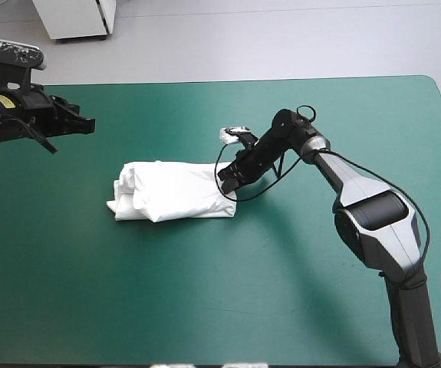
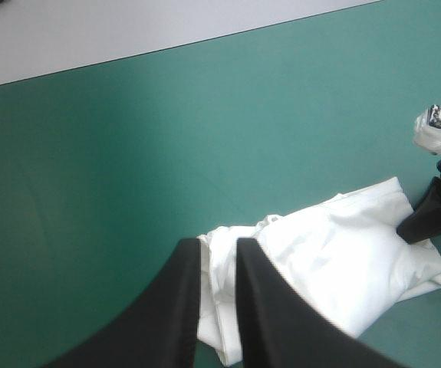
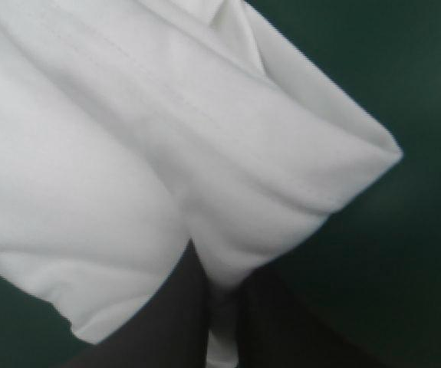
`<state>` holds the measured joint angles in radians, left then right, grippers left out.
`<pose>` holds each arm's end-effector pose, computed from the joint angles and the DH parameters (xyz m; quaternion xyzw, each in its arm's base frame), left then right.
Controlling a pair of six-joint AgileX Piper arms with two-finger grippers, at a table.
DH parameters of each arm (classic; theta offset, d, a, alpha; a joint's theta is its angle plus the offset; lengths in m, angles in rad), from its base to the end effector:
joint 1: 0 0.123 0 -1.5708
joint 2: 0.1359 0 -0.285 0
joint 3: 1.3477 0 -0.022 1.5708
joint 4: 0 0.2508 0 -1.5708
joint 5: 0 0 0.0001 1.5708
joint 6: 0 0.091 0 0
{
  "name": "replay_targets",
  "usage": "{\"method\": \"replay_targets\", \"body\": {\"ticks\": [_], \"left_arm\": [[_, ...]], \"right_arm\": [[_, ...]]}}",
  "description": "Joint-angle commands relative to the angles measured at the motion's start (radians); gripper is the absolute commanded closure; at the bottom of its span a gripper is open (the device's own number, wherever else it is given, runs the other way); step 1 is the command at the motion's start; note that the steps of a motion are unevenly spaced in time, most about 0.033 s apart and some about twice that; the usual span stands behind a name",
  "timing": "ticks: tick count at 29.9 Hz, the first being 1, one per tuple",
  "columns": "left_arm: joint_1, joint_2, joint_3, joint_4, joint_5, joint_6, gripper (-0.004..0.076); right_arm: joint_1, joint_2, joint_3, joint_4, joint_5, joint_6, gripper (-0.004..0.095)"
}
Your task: Fold the cloth
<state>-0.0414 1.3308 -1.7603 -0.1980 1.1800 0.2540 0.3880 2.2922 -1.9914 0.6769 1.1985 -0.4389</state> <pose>0.2475 -0.0268 0.4948 0.1378 0.8838 -0.0518 0.4442 0.4275 0.2321 0.2063 -0.2900 0.8996 0.3159 0.0828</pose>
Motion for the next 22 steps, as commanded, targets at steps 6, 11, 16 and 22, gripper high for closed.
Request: {"method": "replay_targets", "body": {"ticks": [6, 11, 16, 22], "left_arm": [[0.001, -0.044, -0.023, -0.04, -0.061, -0.009, 0.0596], [0.001, -0.044, -0.023, -0.066, -0.063, -0.001, 0.0596], [0.001, -0.044, -0.023, -0.068, -0.063, -0.001, 0.0596], [-0.001, -0.042, -0.023, -0.068, -0.074, -0.001, 0.0596]], "right_arm": [[-0.104, -0.121, -0.075, -0.176, 0.05, 0.06, 0.0915], [-0.191, -0.19, -0.075, -0.285, 0.05, 0.091, 0.0916], [-0.313, -0.267, -0.059, -0.376, 0.05, 0.117, 0.0915], [-0.52, -0.38, 0.113, -0.394, 0.05, 0.105, 0.0915]]}}
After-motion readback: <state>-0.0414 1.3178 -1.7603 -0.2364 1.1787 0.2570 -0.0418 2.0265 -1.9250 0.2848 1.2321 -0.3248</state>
